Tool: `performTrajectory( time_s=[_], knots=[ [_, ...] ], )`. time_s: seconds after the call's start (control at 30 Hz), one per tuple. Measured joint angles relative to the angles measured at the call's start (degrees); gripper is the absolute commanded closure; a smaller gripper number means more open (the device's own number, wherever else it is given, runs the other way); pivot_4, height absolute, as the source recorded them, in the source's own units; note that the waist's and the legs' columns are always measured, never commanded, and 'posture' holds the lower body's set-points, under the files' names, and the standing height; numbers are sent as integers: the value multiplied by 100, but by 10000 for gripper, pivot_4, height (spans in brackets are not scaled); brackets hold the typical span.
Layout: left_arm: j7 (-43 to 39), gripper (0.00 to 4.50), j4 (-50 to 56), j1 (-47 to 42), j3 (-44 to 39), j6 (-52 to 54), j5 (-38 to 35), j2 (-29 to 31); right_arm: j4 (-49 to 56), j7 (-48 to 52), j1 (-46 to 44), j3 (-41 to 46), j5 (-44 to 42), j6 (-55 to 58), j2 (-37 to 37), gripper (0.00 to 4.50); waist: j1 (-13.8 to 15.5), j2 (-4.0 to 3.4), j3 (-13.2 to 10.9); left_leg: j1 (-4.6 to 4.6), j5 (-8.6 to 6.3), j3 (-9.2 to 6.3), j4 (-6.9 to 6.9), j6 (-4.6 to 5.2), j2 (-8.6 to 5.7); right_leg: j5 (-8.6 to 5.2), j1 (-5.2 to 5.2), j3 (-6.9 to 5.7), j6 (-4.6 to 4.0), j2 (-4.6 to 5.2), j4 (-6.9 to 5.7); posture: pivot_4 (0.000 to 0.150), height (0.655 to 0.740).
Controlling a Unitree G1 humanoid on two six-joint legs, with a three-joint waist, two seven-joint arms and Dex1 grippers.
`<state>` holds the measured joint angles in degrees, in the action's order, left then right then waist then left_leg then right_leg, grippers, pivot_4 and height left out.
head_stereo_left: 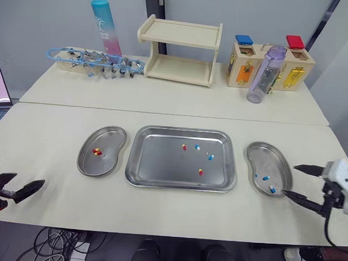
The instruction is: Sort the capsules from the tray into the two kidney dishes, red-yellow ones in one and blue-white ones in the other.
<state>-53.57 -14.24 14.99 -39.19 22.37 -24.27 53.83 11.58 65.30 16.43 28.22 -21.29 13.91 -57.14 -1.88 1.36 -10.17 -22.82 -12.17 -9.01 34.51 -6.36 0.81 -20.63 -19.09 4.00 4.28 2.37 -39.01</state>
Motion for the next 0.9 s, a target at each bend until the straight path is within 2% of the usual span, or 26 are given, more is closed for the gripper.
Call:
performTrajectory(
  time_s=[0.23, 0.57, 0.77, 0.9],
  knots=[
    [-80, 137, -286, 142, 0, -240, 69, -20, -1015, 360, 238, 232, 388, -495, -253, 0, -10, -1, -1, 2, 0, 3, -2, 0, 0, 0, -1, 2, 0, 0, 1, 1500, 7400],
    [-51, 137, -320, 140, 1, -283, 71, -90, -1172, 506, 246, 339, 442, -671, -315, 0, -18, -2, -2, 1, 0, 4, -3, 0, 0, 0, -1, 4, 1, 0, 1, 1500, 7400],
    [7, 137, -307, 123, 4, -274, 70, -147, -913, 568, 582, 550, 477, -707, -321, 0, -15, -3, -2, 1, 0, 5, -3, 0, 0, -1, -1, 4, 1, 0, 2, 1500, 7400],
    [59, 137, -257, 112, 21, -326, 88, -170, -146, 381, 803, 675, 359, -585, 102, 0, -10, 2, 1, 1, 0, 2, -8, -1, 2, -1, 0, 2, 0, -2, 1, 1500, 7400]
  ],
)
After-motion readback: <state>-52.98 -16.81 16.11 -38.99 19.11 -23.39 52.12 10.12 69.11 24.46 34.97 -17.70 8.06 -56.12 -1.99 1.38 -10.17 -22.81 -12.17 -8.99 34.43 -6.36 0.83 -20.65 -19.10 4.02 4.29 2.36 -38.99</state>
